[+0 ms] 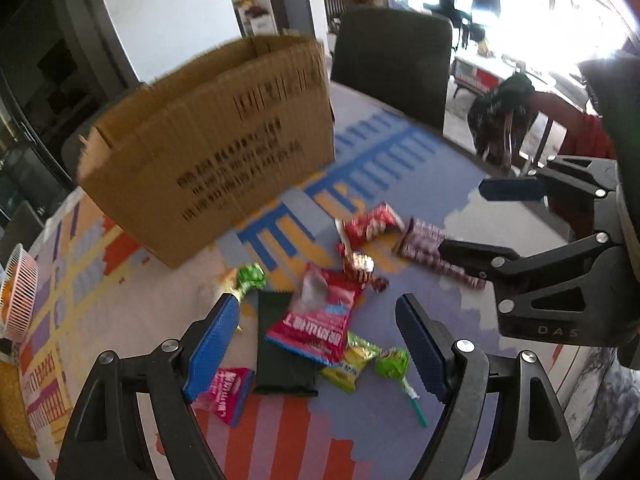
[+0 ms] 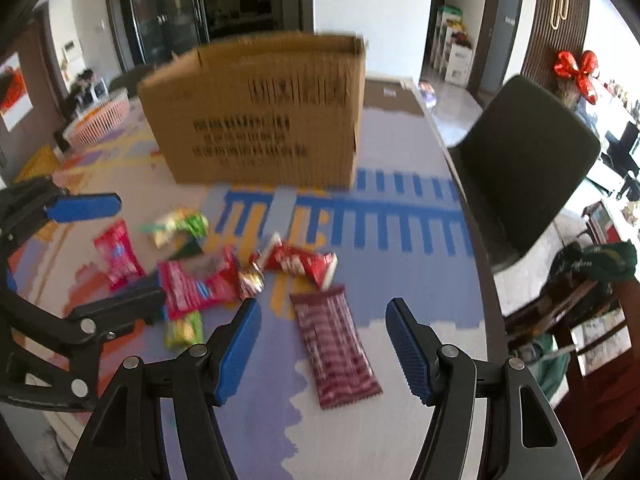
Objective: Organize snacks
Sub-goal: 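Move the right gripper back over the striped maroon bar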
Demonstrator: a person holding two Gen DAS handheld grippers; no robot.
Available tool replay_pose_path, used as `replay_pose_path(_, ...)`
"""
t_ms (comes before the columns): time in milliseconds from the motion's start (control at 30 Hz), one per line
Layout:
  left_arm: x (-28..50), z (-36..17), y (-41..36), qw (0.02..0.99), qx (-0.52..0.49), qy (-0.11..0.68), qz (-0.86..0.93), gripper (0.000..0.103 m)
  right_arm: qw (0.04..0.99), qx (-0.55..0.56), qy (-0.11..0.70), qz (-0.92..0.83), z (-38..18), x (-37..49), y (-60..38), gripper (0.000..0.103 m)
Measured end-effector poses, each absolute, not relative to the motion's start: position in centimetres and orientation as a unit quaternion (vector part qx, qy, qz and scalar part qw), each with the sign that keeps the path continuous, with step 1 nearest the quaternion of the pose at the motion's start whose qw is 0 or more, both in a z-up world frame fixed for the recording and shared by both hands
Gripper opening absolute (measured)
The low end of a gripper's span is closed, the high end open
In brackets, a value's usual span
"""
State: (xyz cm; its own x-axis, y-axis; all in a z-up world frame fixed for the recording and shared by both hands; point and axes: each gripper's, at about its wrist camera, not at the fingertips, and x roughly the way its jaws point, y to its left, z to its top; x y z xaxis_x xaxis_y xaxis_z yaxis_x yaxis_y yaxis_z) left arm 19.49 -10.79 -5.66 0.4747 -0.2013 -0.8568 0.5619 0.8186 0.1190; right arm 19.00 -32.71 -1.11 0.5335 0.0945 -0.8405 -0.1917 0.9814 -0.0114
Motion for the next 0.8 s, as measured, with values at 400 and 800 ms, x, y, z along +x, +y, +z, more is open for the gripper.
replay_pose_path(400,21.6,-10.1,-11.5,0.801,0.215,0.514,-0.219,0.080,0.840,-0.073,0.533,0.071,-5.4,19.9,-32.9,0.066)
replay_pose_path(800,23.3,-11.7,-11.6,0.794,0.208,0.531,-0.212,0.079,0.834,-0.068,0.543,0.073,-6.8,20.9,-33.2,0.066)
